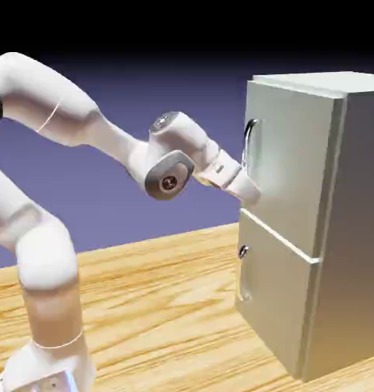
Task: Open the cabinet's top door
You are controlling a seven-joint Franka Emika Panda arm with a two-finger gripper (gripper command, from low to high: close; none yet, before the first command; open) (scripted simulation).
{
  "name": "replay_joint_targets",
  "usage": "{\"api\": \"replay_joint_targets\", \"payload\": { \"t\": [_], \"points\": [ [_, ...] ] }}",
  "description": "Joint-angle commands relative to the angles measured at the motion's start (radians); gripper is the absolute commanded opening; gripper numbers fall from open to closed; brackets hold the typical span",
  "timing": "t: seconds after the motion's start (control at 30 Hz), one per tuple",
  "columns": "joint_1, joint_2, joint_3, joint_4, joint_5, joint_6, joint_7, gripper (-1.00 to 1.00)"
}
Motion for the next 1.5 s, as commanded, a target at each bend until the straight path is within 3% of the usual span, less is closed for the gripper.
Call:
{"api": "replay_joint_targets", "payload": {
  "t": [0.0,0.3,1.47],
  "points": [
    [0.019,0.003,0.026,0.012,0.041,-0.037,-0.023,0.0],
    [0.097,-0.007,0.197,0.124,0.433,-0.287,-0.317,0.0],
    [-0.37,-0.307,0.418,0.233,1.955,-0.288,-1.725,0.0]
  ]
}}
